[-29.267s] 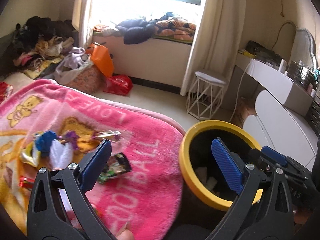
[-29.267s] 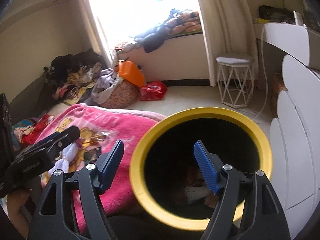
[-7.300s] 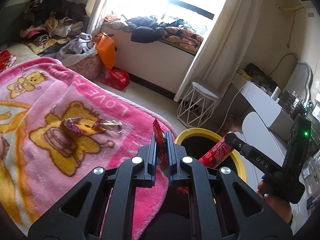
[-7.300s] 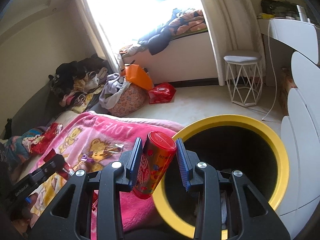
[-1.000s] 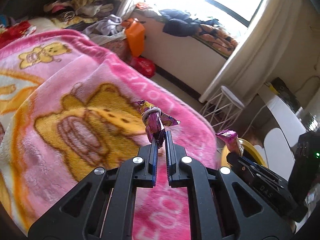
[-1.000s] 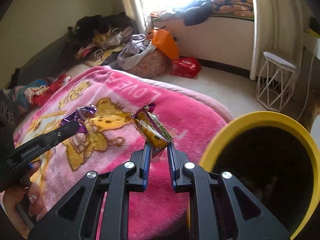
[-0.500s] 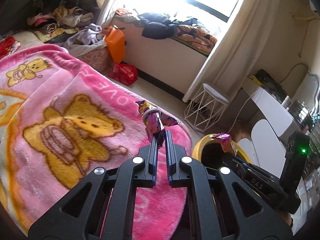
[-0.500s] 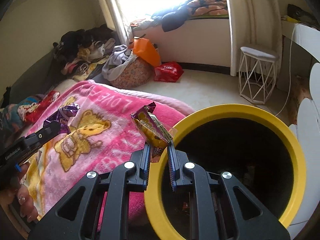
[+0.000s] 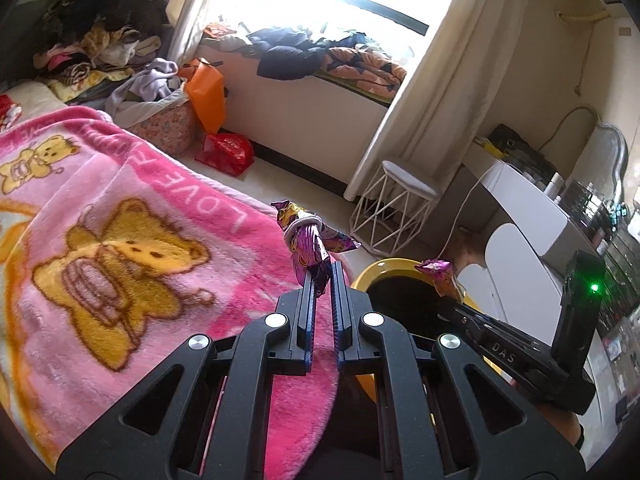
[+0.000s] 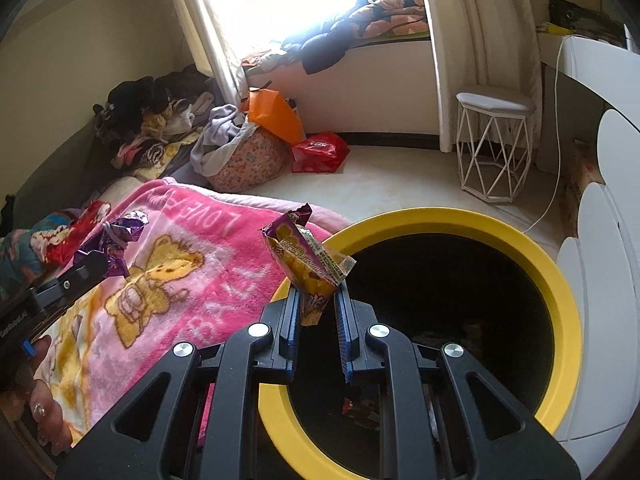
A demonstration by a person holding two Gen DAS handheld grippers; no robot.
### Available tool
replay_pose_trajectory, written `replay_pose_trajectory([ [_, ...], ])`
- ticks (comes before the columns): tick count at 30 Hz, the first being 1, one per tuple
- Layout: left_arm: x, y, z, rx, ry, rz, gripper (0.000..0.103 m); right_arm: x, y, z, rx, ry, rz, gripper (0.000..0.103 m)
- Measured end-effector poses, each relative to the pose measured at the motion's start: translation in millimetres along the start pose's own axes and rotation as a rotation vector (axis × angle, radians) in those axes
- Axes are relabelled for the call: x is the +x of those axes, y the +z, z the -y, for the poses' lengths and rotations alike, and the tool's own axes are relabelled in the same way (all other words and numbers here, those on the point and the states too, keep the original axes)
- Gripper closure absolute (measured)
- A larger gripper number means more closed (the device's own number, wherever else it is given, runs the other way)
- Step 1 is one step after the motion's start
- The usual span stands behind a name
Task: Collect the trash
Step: 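Carry both wrappers over the yellow-rimmed bin with both tools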
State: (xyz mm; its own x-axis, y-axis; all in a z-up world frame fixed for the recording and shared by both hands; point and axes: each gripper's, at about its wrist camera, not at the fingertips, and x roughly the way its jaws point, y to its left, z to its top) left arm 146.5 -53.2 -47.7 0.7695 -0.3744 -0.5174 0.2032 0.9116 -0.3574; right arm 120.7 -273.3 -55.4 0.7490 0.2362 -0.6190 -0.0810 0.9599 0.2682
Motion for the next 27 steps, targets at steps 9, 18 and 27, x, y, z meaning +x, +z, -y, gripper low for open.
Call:
replay_pose_trajectory([
  [9, 0, -5, 19, 0.031, -0.029, -0.009, 0.099, -9, 1, 16, 0.038, -0.023, 0.012, 0.087],
  [18, 3, -10, 34, 0.064, -0.048, -0.022, 0.099, -17, 0, 37, 0.091, -0.060, 0.027, 0.087],
  [27, 10, -16, 52, 0.104, -0.068, -0.044, 0.099, -20, -1, 56, 0.133, -0.086, 0.025, 0.087],
])
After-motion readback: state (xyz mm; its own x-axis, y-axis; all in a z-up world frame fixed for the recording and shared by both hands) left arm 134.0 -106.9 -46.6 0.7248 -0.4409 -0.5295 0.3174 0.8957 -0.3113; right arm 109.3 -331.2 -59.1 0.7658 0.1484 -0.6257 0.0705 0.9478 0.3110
